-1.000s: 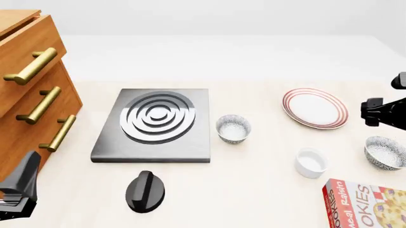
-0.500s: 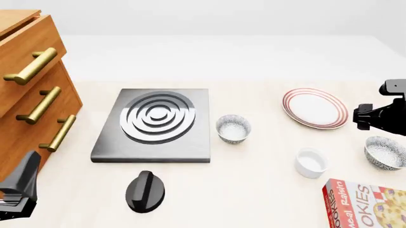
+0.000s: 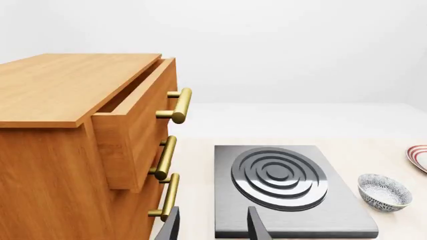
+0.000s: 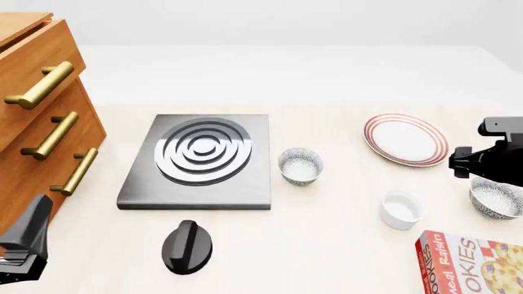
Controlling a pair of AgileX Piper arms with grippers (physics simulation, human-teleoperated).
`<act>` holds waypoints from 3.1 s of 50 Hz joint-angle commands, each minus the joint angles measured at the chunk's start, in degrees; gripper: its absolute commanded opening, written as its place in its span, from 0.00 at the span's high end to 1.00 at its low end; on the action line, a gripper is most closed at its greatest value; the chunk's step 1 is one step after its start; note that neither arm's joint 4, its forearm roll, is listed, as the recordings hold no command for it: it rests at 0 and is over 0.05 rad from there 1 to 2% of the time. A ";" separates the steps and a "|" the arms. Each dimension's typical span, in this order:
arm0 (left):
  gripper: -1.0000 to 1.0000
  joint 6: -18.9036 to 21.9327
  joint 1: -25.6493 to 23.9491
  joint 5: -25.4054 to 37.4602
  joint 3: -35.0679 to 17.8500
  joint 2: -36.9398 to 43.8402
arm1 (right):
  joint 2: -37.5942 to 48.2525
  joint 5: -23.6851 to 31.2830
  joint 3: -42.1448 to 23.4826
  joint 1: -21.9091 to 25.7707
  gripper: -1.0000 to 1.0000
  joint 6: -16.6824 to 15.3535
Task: Pick the akita bowl next to the plate and place it on the plate.
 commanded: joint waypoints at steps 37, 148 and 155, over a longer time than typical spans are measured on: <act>0.00 -0.01 -0.01 0.00 0.00 -0.01 | 4.54 2.59 -3.81 -3.46 0.00 -3.23; 0.00 -0.01 0.00 0.00 0.00 0.00 | 4.86 5.37 -3.19 -1.75 1.00 -8.79; 0.00 0.00 0.01 0.00 0.00 0.00 | 1.78 9.12 -4.96 -1.31 1.00 -10.89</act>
